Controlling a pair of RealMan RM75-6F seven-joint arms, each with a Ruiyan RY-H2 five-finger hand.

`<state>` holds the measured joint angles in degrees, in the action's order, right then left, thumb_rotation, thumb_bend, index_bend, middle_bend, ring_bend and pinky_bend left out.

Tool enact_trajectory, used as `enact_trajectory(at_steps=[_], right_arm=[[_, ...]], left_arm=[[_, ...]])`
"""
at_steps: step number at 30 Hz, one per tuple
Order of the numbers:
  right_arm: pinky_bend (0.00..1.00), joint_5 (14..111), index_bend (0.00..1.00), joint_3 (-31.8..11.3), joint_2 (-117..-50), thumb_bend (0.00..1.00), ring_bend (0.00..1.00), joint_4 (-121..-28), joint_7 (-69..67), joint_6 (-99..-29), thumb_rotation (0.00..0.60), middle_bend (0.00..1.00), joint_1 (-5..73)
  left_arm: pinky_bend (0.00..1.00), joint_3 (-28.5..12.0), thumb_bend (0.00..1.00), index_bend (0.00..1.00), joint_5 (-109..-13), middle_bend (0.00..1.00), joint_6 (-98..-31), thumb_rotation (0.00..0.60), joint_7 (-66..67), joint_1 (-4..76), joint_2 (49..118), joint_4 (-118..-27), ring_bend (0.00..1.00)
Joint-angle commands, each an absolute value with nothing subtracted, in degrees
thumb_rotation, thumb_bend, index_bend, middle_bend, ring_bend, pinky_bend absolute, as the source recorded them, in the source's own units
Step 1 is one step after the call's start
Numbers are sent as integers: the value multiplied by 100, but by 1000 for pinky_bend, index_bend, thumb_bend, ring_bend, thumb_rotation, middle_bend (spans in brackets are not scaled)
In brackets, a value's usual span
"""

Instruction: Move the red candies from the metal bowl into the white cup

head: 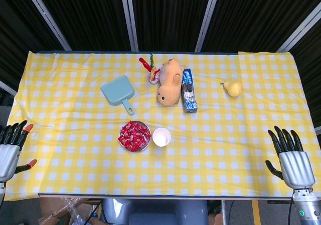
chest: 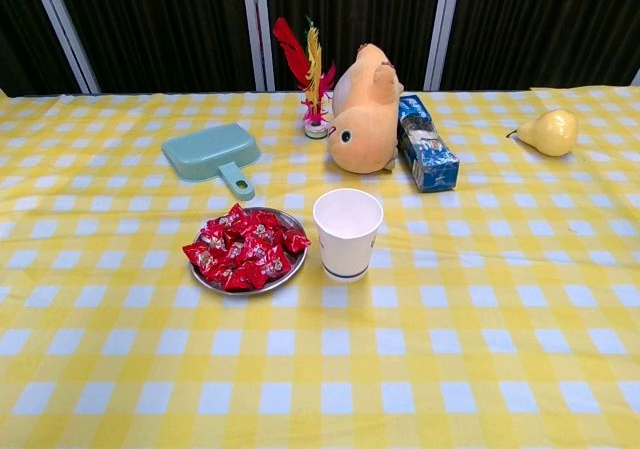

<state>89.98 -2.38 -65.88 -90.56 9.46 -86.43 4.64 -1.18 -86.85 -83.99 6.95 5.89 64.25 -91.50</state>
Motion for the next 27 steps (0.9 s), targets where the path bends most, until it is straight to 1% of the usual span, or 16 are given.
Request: enact_trajectory(at_steps=[1, 4, 9, 10, 12, 13, 14, 15, 17, 18, 19, 21, 23, 25, 27], right_arm=[[2, 8989, 0, -238, -6585, 342, 0, -9060, 965, -8644, 600, 0, 458], [2, 8972, 0, -235, -6575, 341, 0, -9086, 935, -8647, 600, 0, 445], [2, 8929, 0, -223, -6541, 341, 0, -9117, 879, -8583, 600, 0, 450], [2, 8926, 0, -223, -6535, 341, 0, -9126, 875, -8573, 600, 0, 453], [2, 8920, 0, -214, -6526, 341, 0, -9144, 862, -8540, 600, 0, 461], [2, 8917, 0, -209, -6524, 341, 0, -9148, 866, -8521, 600, 0, 467], [2, 8910, 0, -205, -6520, 341, 0, -9157, 881, -8493, 600, 0, 476], [2, 8900, 0, -203, -6515, 341, 0, -9170, 893, -8474, 600, 0, 481], [2, 8894, 0, -198, -6513, 341, 0, -9192, 902, -8441, 600, 0, 494], [2, 8891, 0, -195, -6508, 341, 0, -9203, 909, -8427, 600, 0, 498], [2, 8885, 0, -194, -6504, 340, 0, -9208, 912, -8417, 600, 0, 500], [2, 8869, 0, -188, -6488, 341, 0, -9231, 910, -8387, 600, 0, 506], [2, 8842, 0, -192, -6475, 341, 0, -9243, 900, -8366, 600, 0, 509], [2, 8819, 0, -199, -6466, 341, 0, -9252, 871, -8349, 600, 0, 514], [2, 8789, 0, -211, -6457, 341, 0, -9255, 842, -8332, 600, 0, 519]], left_arm=[[52, -108, 80, 0, -8611, 0, -8318, 600, 725, 595, 6388, -9226, 0], [53, -111, 80, 0, -8550, 0, -8270, 600, 765, 600, 6336, -9327, 0], [89, -239, 80, 0, -8395, 0, -8097, 600, 1010, 749, 6280, -9643, 0], [102, -267, 80, 0, -8376, 0, -8050, 600, 1083, 795, 6274, -9698, 0], [161, -350, 82, 0, -8371, 0, -7909, 600, 1329, 955, 6267, -9813, 17], [238, -406, 84, 0, -8356, 14, -7823, 600, 1483, 1053, 6273, -9883, 67], [338, -505, 89, 0, -8312, 51, -7698, 600, 1716, 1206, 6298, -9998, 158], [418, -592, 95, 5, -8237, 86, -7589, 600, 1923, 1332, 6330, -10100, 241], [643, -765, 117, 44, -8062, 188, -7321, 600, 2306, 1615, 6429, -10298, 502], [680, -846, 121, 55, -7949, 198, -7165, 600, 2491, 1767, 6497, -10387, 547], [734, -902, 123, 72, -7848, 208, -7055, 600, 2612, 1869, 6548, -10437, 613], [783, -1058, 127, 83, -7507, 209, -6738, 600, 2991, 2180, 6745, -10524, 665], [837, -1172, 156, 93, -7103, 209, -6421, 600, 3406, 2495, 6963, -10547, 727], [866, -1262, 182, 100, -6656, 207, -6142, 600, 3788, 2804, 7204, -10521, 767], [881, -1331, 200, 107, -6246, 208, -5953, 600, 4052, 3052, 7419, -10476, 787]])
